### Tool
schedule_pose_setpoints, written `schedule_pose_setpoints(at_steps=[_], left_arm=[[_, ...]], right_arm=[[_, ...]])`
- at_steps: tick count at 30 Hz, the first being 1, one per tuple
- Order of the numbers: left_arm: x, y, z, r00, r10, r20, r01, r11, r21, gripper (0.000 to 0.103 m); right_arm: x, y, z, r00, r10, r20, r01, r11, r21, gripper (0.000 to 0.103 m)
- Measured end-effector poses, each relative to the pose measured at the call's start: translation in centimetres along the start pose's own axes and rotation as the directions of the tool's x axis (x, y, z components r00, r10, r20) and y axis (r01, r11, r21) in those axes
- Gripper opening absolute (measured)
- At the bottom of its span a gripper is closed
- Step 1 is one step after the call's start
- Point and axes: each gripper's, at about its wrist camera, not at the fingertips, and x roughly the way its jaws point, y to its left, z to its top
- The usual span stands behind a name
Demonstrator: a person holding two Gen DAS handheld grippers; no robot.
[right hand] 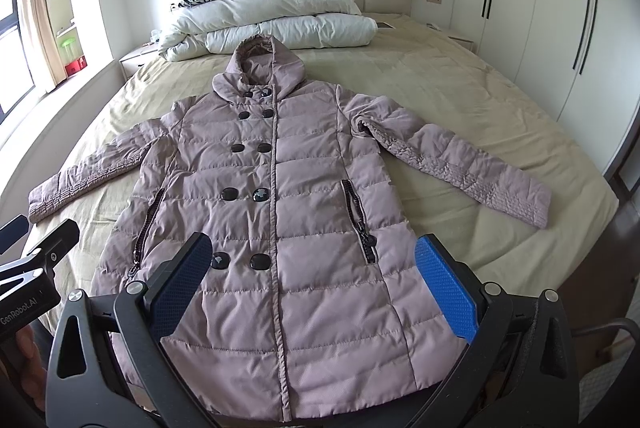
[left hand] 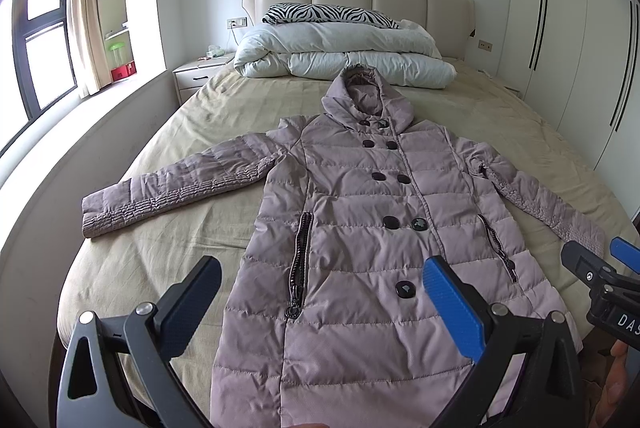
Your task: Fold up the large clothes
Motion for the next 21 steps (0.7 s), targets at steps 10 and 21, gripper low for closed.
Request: schedule_pose_setpoints(at_steps=[10,21], left_arm=[[0.02,0.0,0.0,1.0,0.001,-0.001,-0.001,1.0,0.0,0.103],[0.03,0.0,0.01,1.0,0.0,-0.003,0.0,1.0,-0.001,0.103]], right_arm=[[0.1,-0.03,0.01,1.0,0.003,-0.002,-0.003,1.0,-0.001,0.103],[0.19,0.07,-0.21,1.0,0.001,-0.006,-0.001,1.0,-0.002,0.103]])
